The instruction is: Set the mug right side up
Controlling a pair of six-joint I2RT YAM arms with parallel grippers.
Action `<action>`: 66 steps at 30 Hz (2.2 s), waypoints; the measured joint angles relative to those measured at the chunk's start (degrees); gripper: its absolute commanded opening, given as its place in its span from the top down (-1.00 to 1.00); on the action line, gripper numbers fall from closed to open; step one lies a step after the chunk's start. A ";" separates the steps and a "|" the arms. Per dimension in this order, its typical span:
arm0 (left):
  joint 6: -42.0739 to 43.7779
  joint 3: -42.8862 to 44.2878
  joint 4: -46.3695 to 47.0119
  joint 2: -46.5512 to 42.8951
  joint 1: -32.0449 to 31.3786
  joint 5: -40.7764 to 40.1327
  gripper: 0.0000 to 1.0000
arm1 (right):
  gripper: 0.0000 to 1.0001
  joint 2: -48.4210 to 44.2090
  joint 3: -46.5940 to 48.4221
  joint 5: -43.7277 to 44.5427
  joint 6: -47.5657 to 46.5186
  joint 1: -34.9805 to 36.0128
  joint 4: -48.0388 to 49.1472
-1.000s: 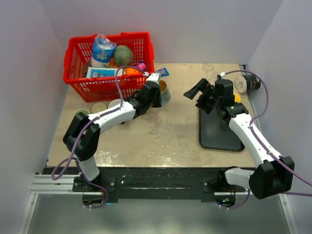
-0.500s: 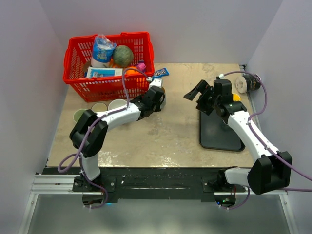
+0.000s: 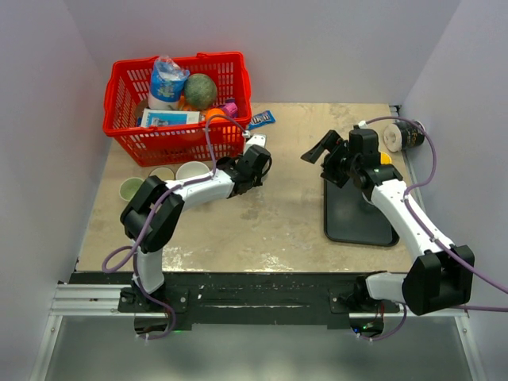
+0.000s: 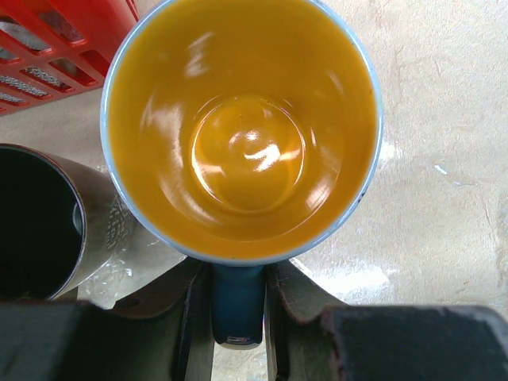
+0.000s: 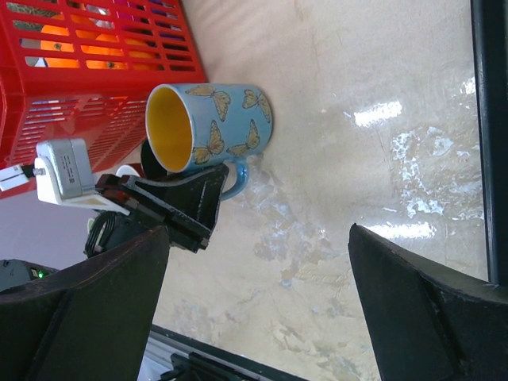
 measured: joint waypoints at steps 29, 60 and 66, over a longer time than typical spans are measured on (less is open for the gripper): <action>0.09 0.07 0.90 -12.63 -0.74 3.45 -0.96 | -0.98 7.80 15.23 23.28 -17.33 -6.40 -16.59; 0.11 6.49 -10.45 -17.55 9.05 18.23 -0.98 | -0.96 -0.22 -5.51 23.85 -41.29 -23.82 -7.04; 0.17 10.21 -11.85 -15.74 10.58 18.86 -0.98 | -0.93 5.03 -5.60 21.05 -47.87 -23.80 -3.52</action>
